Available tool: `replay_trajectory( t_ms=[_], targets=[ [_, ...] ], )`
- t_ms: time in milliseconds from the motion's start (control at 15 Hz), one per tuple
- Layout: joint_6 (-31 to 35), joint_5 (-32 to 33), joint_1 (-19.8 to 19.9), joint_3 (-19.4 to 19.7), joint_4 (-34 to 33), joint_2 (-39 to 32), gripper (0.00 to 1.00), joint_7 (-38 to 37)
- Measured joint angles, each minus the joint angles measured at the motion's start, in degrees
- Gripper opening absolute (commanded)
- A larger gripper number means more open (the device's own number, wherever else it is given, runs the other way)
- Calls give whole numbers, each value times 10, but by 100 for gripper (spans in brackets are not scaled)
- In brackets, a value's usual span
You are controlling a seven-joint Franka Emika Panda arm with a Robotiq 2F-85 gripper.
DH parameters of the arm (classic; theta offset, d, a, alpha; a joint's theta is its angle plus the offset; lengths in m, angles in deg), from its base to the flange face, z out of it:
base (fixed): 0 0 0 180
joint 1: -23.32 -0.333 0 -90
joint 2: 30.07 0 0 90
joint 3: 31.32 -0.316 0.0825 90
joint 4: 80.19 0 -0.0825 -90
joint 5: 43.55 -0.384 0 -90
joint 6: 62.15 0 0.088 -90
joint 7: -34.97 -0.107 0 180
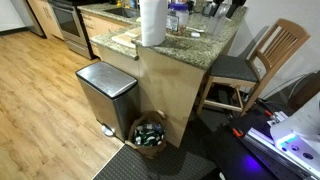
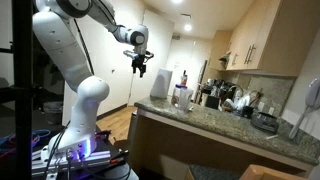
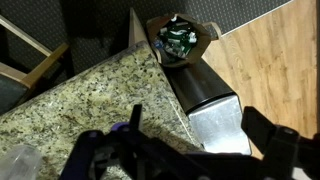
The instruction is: Move the clear bottle to the left
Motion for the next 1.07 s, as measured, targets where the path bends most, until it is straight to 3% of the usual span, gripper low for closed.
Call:
replay_trajectory(
  t_ms=[467,733,933,1067],
  targets=[
    [23,34,3,-14,2,4,100,-27],
    [25,44,9,-12,-50,49,100,-69],
    [21,48,12,-13,-52,64,100,-70],
    [27,65,35,-9,-59,59,100,-81]
  ],
)
